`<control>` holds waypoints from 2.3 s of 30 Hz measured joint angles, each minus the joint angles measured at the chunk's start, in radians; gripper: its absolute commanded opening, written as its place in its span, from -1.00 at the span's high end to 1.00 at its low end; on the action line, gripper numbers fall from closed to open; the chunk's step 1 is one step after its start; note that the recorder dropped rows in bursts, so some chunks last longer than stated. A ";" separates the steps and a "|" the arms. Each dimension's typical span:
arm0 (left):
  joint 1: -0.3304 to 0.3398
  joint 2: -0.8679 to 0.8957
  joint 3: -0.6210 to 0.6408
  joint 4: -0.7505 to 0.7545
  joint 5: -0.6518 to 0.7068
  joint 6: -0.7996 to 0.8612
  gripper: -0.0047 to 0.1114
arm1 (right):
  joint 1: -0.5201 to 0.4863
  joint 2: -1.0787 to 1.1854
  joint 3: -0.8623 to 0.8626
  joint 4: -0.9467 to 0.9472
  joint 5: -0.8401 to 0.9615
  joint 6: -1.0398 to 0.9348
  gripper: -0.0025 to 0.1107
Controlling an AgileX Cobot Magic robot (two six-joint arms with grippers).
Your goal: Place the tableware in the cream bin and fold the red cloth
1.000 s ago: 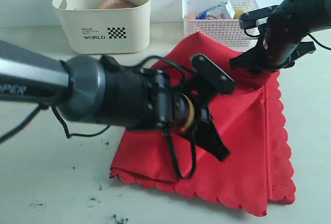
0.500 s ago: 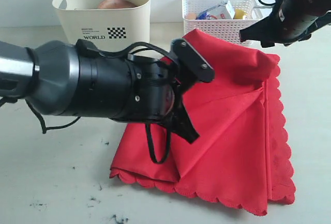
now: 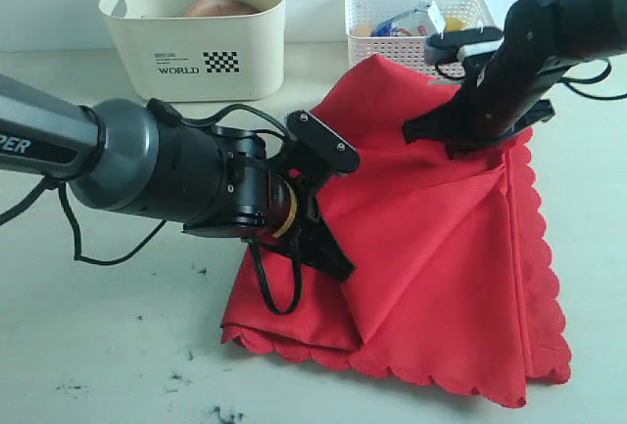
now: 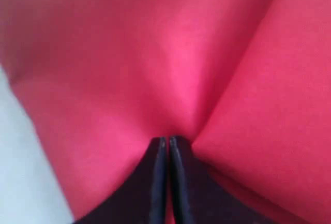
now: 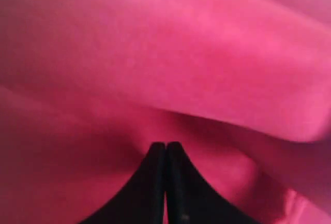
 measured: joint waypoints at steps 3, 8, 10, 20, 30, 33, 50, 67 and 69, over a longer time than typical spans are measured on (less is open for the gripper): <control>-0.031 0.002 0.000 -0.009 -0.029 0.000 0.83 | 0.000 0.037 0.000 -0.004 -0.023 0.003 0.96; -0.122 0.002 0.000 -0.025 -0.119 0.000 0.83 | 0.000 0.041 -0.001 -0.010 -0.046 0.003 0.96; -0.168 -0.005 0.002 -0.025 -0.170 0.000 0.83 | 0.000 0.041 -0.001 -0.010 -0.048 0.003 0.96; -0.255 -0.047 -0.083 0.015 -0.318 0.002 0.83 | 0.000 0.041 -0.004 -0.010 -0.039 0.003 0.96; -0.196 -0.065 -0.087 0.065 0.126 0.063 0.83 | 0.000 -0.010 -0.024 0.018 0.038 0.003 0.96; -0.132 -0.044 -0.051 0.054 0.167 0.087 0.83 | 0.000 -0.043 -0.030 0.091 0.038 -0.044 0.96; -0.225 0.006 -0.033 -0.156 0.160 0.299 0.83 | 0.000 0.028 -0.024 0.234 0.183 -0.213 0.96; -0.297 -0.046 -0.022 0.120 0.323 0.057 0.83 | 0.000 0.030 -0.020 0.135 0.113 -0.126 0.96; -0.227 -0.059 -0.033 0.226 0.306 -0.036 0.83 | 0.000 0.034 -0.020 0.135 0.113 -0.126 0.96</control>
